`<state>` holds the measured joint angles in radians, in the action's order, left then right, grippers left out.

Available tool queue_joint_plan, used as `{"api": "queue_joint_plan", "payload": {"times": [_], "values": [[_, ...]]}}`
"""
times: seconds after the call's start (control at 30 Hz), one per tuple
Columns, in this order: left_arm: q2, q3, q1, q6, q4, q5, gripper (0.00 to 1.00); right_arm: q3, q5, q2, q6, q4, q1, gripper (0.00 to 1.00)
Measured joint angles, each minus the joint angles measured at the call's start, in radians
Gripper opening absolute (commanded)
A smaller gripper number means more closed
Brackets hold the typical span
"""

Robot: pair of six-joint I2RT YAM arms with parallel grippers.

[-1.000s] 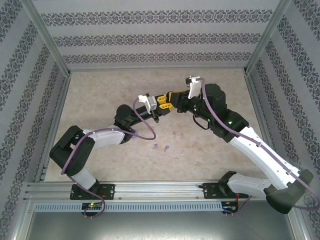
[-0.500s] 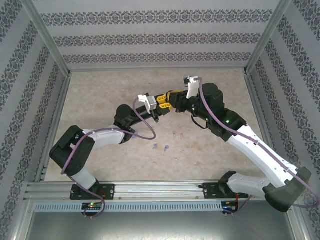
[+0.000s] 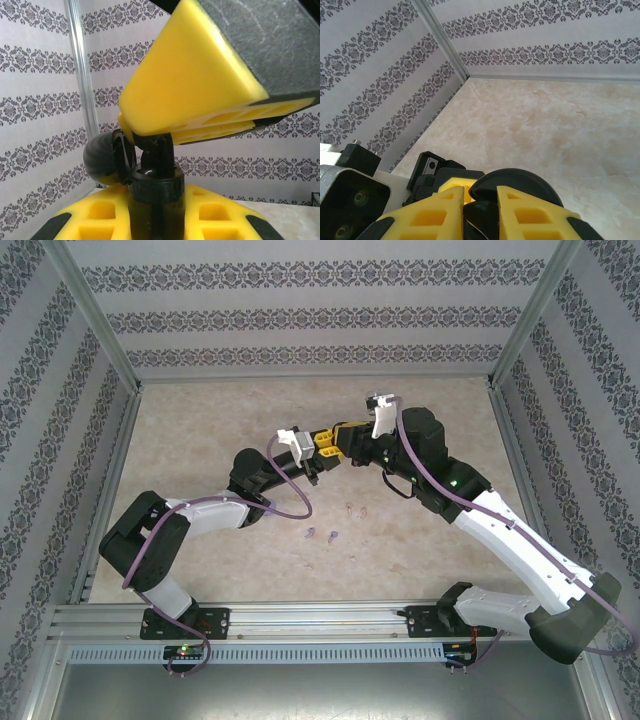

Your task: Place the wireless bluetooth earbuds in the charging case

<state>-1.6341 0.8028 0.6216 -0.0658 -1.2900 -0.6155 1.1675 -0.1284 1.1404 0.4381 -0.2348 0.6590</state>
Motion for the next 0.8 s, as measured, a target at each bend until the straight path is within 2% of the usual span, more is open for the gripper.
{"api": "queue_joint_plan", "payload": {"times": [0.67, 0.8], "values": [[0.000, -0.006, 0.000, -0.015, -0.005, 0.018, 0.00, -0.005, 0.022, -0.005, 0.007, -0.012, 0.000, 0.18], [0.000, -0.006, 0.000, -0.015, -0.004, 0.018, 0.00, -0.005, 0.023, -0.005, 0.011, -0.013, 0.000, 0.22]]}}
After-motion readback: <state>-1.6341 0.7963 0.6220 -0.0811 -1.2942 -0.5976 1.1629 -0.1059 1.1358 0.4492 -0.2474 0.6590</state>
